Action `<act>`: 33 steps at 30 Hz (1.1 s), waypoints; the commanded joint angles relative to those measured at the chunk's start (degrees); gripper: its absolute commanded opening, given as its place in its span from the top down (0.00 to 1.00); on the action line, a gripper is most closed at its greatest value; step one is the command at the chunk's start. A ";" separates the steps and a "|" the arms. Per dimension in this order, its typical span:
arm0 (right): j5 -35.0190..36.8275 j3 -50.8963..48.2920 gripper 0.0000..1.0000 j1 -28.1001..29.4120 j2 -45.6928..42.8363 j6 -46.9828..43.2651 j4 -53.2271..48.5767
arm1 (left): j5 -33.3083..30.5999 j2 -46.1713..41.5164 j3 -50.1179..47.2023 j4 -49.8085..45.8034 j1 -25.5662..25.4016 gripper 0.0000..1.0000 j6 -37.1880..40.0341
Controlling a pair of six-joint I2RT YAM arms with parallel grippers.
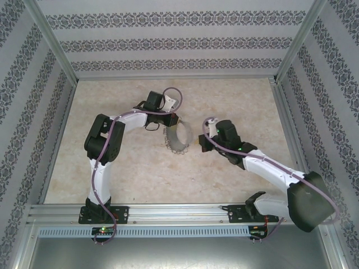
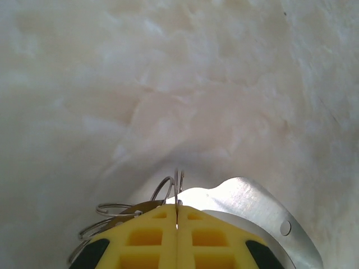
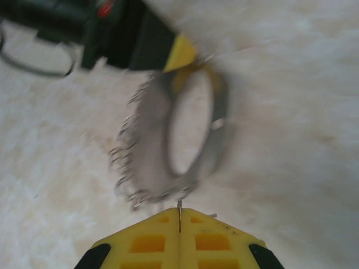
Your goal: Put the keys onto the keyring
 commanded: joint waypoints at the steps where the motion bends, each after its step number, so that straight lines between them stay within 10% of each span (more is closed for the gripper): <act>1: -0.99 -1.31 1.00 -4.22 -2.29 2.01 -1.04 | 0.74 -5.22 -2.57 0.24 -1.53 1.00 2.23; 17: -15.26 -1.97 1.00 -15.11 -2.68 2.00 1.99 | -1.92 -17.67 -10.74 2.53 -9.33 1.00 12.27; 33: -27.85 -5.25 1.00 -13.33 0.20 -0.60 13.70 | 2.91 -24.10 -14.82 4.82 -11.20 1.00 16.61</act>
